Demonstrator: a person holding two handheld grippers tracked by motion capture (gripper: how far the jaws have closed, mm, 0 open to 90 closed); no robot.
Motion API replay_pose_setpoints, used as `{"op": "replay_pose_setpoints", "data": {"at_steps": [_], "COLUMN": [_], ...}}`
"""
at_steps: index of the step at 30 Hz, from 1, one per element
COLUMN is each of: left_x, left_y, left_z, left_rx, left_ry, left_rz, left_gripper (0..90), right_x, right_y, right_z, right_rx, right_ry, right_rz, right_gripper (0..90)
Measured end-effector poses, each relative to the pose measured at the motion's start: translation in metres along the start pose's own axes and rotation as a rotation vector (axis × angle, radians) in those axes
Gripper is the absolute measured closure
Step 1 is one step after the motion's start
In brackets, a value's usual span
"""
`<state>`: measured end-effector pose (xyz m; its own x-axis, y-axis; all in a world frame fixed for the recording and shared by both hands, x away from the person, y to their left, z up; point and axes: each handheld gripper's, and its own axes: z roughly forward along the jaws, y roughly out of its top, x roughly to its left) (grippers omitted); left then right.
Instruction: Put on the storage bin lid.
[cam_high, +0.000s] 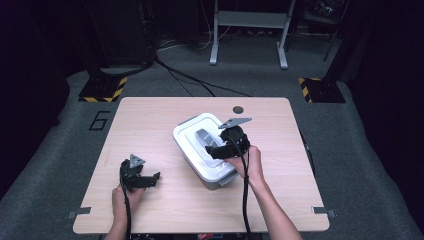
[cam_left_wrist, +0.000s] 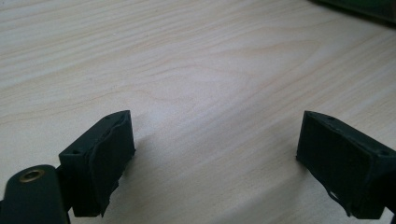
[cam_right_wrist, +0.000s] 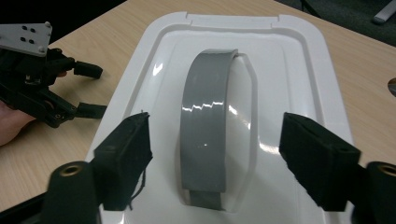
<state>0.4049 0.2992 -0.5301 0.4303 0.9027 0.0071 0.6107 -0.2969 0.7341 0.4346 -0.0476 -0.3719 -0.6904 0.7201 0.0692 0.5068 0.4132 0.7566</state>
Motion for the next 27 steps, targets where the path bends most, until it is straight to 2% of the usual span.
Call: {"op": "replay_pose_setpoints", "data": {"at_steps": [1,7,10,17,27], "left_x": [0.0,0.0,0.0,0.0,0.0], "left_y": [0.0,0.0,0.0,0.0,0.0], "left_z": [0.0,0.0,0.0,0.001,0.001], "left_rx": [0.0,-0.006,-0.006,-0.006,-0.009], "left_ry": [0.0,0.003,0.002,0.002,0.004], "left_rz": [0.0,-0.002,-0.002,-0.003,-0.007], "left_gripper": [11.0,11.0,11.0,11.0,11.0], "right_x": [-0.002,-0.007,-0.009,-0.018,-0.04], "right_y": [0.0,0.001,0.001,-0.003,-0.025], "right_z": [-0.001,-0.012,-0.016,-0.031,-0.051], "right_rx": [0.001,0.027,0.033,0.004,0.024], "right_ry": [0.002,0.009,-0.004,-0.043,-0.101], "right_rz": [-0.009,-0.02,-0.029,-0.011,0.048], "right_gripper": [17.0,5.2,0.0,0.0,0.0]}}
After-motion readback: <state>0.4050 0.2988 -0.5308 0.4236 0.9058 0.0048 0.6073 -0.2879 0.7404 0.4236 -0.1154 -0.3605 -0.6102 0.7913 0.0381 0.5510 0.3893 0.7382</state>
